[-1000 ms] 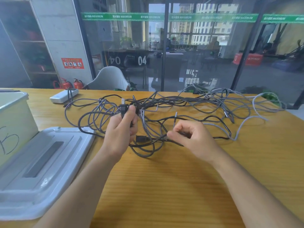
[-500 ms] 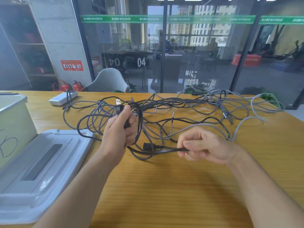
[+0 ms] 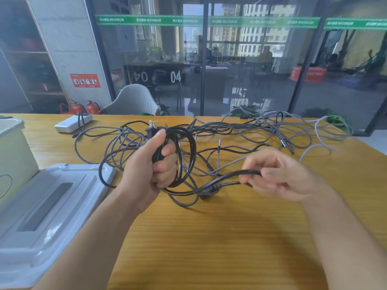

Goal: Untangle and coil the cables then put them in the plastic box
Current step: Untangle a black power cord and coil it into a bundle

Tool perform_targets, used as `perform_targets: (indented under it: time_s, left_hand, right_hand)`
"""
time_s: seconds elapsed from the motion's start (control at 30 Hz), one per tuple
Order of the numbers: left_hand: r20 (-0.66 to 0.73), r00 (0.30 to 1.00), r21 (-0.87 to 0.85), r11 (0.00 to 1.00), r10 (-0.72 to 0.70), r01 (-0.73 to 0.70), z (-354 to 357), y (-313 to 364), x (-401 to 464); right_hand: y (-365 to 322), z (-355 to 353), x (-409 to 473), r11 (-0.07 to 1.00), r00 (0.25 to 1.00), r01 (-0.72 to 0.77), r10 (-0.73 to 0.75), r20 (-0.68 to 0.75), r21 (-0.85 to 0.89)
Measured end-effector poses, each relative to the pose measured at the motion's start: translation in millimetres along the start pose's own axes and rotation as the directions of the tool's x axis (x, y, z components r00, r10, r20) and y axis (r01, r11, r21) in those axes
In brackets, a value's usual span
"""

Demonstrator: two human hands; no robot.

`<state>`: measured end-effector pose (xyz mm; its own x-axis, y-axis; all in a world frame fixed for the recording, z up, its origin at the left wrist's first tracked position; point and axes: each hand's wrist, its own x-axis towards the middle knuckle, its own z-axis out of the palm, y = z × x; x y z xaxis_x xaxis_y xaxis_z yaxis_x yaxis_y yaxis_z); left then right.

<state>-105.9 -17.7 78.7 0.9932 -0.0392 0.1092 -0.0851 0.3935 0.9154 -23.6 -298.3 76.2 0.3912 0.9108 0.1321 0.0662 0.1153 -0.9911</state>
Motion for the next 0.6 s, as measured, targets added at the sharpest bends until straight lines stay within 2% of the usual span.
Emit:
perform_targets:
  time_s: [0.07, 0.13, 0.2, 0.27, 0.37, 0.43, 0.5, 0.6]
  left_hand:
    - [0.000, 1.000, 0.002, 1.000, 0.008, -0.008, -0.5, 1.8, -0.9]
    - [0.009, 1.000, 0.017, 1.000, -0.002, 0.001, 0.1, 1.3, -0.7]
    - [0.014, 1.000, 0.034, 0.999, -0.010, 0.010, 0.0, 0.2, -0.1]
    - [0.015, 1.000, 0.054, 0.998, -0.010, 0.009, -0.5, -0.7, 0.4]
    - [0.029, 0.999, 0.070, 0.997, -0.023, 0.021, 0.3, -2.3, 0.0]
    - [0.042, 0.999, 0.108, 0.994, -0.030, 0.026, 2.0, -4.6, -0.7]
    - [0.063, 0.997, 0.151, 0.988, -0.048, 0.038, 5.1, -8.2, -1.1]
    - [0.114, 0.988, 0.184, 0.980, -0.103, 0.081, 10.8, -13.8, -1.8]
  right_hand:
    - [1.2, 0.3, 0.9, 0.999, 0.997, 0.040, -0.040, 0.064, -0.004]
    - [-0.3, 2.2, -0.2, 0.993, 0.999, 0.050, -0.048, 0.026, -0.109]
    - [-7.5, 1.5, -5.3, 0.973, 0.999, -0.031, 0.025, -0.025, -0.227]
    - [-13.4, -2.0, -12.1, 0.919, 0.985, -0.174, 0.167, -0.050, -0.355]
    - [-10.0, -3.2, -13.0, 0.756, 0.912, -0.406, 0.375, -0.168, -0.513]
    - [-2.2, -2.1, -7.0, 0.629, 0.846, -0.529, 0.442, -0.297, -0.569]
    - [5.4, 1.6, 1.8, 0.520, 0.795, -0.605, 0.439, -0.418, -0.603]
    - [12.8, 10.5, 14.9, 0.382, 0.764, -0.645, 0.326, -0.556, -0.662]
